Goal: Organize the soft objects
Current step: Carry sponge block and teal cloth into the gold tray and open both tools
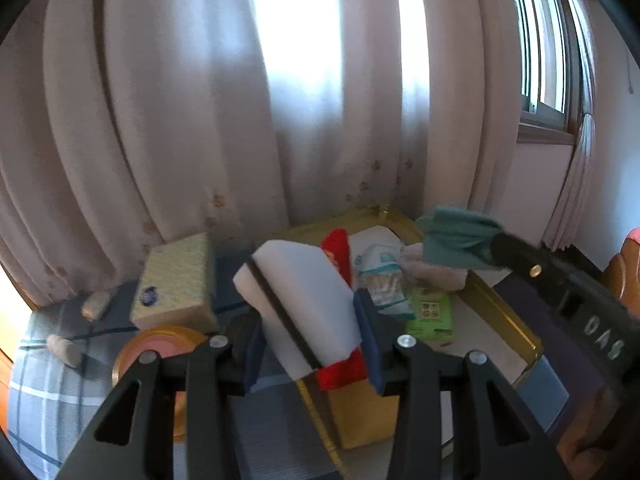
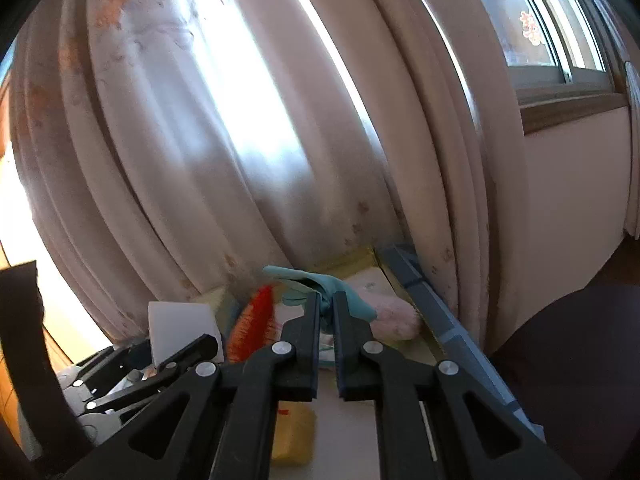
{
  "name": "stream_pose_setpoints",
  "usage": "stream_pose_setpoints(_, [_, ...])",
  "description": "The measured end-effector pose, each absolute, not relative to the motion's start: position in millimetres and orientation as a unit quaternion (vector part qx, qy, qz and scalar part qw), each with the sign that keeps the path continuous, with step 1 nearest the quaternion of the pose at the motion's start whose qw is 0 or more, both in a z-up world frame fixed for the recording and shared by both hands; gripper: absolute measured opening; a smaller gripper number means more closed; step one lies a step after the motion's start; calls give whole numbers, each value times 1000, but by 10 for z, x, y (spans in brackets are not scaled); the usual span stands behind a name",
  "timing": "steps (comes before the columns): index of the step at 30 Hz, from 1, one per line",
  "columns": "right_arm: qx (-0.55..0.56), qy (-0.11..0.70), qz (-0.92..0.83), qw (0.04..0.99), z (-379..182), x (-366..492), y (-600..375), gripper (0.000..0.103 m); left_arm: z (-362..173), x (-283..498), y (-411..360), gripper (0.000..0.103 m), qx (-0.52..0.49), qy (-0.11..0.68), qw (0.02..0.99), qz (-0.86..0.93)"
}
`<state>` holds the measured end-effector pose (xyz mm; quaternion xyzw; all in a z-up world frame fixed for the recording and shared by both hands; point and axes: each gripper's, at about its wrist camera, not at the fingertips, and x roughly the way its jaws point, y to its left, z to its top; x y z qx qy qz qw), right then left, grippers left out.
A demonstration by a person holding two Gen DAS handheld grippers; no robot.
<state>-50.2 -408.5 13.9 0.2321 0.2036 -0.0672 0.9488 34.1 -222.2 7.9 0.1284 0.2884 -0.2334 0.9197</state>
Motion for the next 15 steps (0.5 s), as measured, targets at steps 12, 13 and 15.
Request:
stream_pose_setpoints(12, [228, 264, -70, 934, -174, -255, -4231, 7, -219, 434, -2562, 40, 137, 318, 905, -247])
stream_pose_setpoints(13, [227, 269, -70, 934, -192, -243, -4231, 7, -245, 438, -2584, 40, 137, 321, 904, -249])
stream_pose_setpoints(15, [227, 278, -69, 931, -240, -213, -4246, 7, -268, 442, -2610, 40, 136, 321, 903, -251])
